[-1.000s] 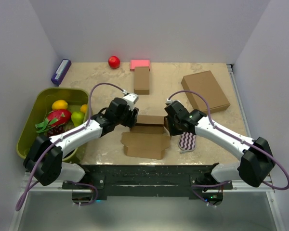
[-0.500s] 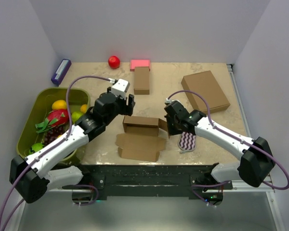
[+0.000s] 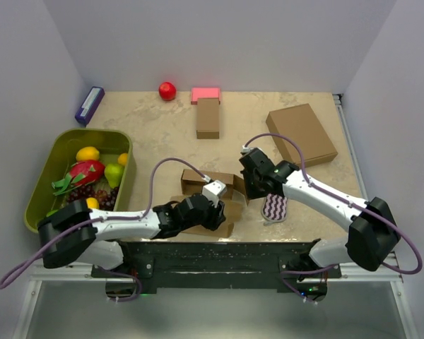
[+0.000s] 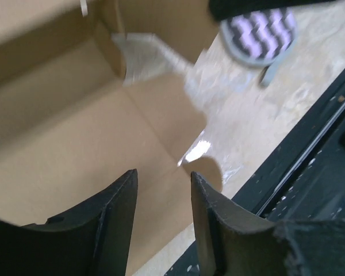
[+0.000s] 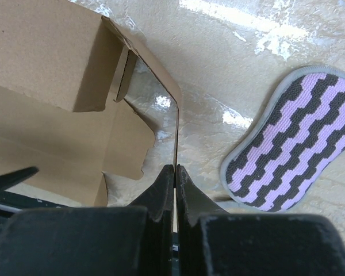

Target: Fold the paper box

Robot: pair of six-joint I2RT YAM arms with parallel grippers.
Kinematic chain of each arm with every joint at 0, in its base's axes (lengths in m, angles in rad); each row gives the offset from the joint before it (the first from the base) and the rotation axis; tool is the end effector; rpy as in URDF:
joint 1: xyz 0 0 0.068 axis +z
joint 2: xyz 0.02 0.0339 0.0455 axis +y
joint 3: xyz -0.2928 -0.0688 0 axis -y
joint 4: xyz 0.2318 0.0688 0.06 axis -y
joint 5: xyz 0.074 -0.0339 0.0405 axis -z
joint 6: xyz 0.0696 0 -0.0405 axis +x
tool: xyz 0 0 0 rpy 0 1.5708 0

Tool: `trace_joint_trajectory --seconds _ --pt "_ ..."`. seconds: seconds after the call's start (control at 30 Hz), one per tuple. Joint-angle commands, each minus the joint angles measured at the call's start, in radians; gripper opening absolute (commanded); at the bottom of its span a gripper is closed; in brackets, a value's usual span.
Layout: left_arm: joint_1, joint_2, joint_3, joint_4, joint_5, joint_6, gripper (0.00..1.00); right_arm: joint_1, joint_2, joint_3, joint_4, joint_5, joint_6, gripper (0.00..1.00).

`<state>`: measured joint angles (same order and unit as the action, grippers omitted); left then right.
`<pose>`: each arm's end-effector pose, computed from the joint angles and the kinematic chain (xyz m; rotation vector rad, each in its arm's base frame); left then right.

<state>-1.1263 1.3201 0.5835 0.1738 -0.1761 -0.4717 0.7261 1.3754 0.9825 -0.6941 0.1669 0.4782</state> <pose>0.1314 -0.2475 0.2098 0.6103 2.1333 -0.7395 0.2070 0.1684 0.2411 -0.2728 2.6309 0.1873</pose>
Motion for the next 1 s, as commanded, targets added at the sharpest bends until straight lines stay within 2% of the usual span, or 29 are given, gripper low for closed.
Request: trace_joint_trajectory --seconds 0.0,0.2,0.6,0.8,0.97 --pt "0.0 0.074 -0.054 0.254 0.061 -0.104 0.45 0.002 -0.003 0.028 -0.001 0.01 0.0 0.0" --pt "-0.001 0.198 -0.112 0.308 0.05 -0.128 0.41 0.001 -0.009 0.035 0.01 -0.003 0.008 0.0" --pt "-0.013 0.356 -0.093 0.182 -0.036 -0.176 0.37 0.003 -0.041 0.064 0.001 -0.082 0.011 0.0" --pt "-0.017 0.399 -0.111 0.188 -0.042 -0.18 0.37 0.001 -0.058 0.084 -0.03 -0.072 0.003 0.0" --pt "-0.017 0.421 -0.106 0.178 -0.045 -0.179 0.36 0.001 -0.055 0.102 -0.102 0.051 -0.018 0.0"
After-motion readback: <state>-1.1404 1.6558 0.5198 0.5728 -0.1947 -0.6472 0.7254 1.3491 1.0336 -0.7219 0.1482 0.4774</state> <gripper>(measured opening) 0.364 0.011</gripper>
